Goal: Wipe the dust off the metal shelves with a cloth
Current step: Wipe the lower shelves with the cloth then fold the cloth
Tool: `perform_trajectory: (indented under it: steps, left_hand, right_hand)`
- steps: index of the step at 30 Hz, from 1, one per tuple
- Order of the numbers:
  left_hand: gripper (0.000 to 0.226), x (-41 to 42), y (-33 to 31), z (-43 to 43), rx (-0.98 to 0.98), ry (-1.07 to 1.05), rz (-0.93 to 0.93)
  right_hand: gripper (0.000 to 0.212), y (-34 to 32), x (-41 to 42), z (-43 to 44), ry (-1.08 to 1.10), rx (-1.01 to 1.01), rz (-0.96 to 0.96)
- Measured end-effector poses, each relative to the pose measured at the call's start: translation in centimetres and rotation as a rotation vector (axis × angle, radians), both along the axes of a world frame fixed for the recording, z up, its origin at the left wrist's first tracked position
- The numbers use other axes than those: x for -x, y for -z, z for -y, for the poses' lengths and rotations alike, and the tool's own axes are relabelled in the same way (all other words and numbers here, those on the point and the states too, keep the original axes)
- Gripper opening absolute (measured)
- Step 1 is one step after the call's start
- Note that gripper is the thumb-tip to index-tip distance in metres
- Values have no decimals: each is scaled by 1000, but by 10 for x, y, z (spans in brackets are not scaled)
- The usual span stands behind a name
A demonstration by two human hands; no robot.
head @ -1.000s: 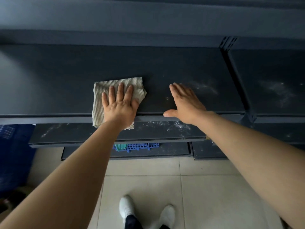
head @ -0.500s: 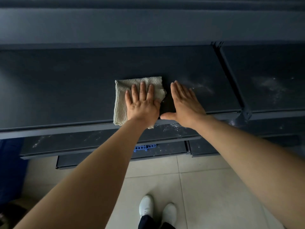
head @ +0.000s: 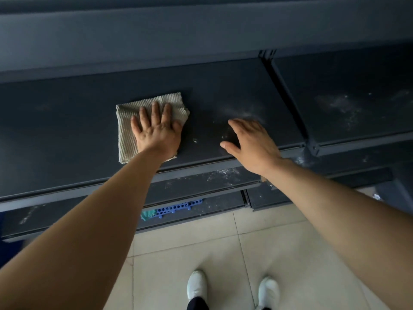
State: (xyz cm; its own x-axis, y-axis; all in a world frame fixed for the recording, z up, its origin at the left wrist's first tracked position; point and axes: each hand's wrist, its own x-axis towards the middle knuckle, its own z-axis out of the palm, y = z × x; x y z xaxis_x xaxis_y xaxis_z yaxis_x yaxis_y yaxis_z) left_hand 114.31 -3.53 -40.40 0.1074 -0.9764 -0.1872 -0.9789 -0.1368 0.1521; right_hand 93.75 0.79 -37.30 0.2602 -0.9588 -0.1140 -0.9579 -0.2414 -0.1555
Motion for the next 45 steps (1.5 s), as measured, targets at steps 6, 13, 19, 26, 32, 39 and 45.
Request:
perform_trajectory:
  steps: [6, 13, 19, 26, 32, 39, 45]
  left_hand:
    - [54, 45, 0, 9, -2, 75, -9]
    - [54, 130, -1, -6, 0, 154, -47]
    - [54, 155, -3, -20, -32, 197, -101]
    - [53, 103, -1, -35, 8, 52, -57]
    - [54, 110, -2, -21, -28, -93, -35]
    - [55, 179, -2, 10, -30, 79, -53]
    - [54, 228, -5, 46, -62, 185, -85]
  right_hand:
    - [75, 1, 37, 5, 7, -16, -23]
    - [91, -1, 83, 3, 21, -66, -38]
    - [96, -3, 101, 5, -9, -89, -55]
    - [97, -11, 100, 14, -116, -131, -77]
    - [95, -11, 111, 24, -134, -138, -27]
    - [87, -7, 140, 32, -96, -94, -33]
    - [85, -6, 174, 35, -25, -90, -76]
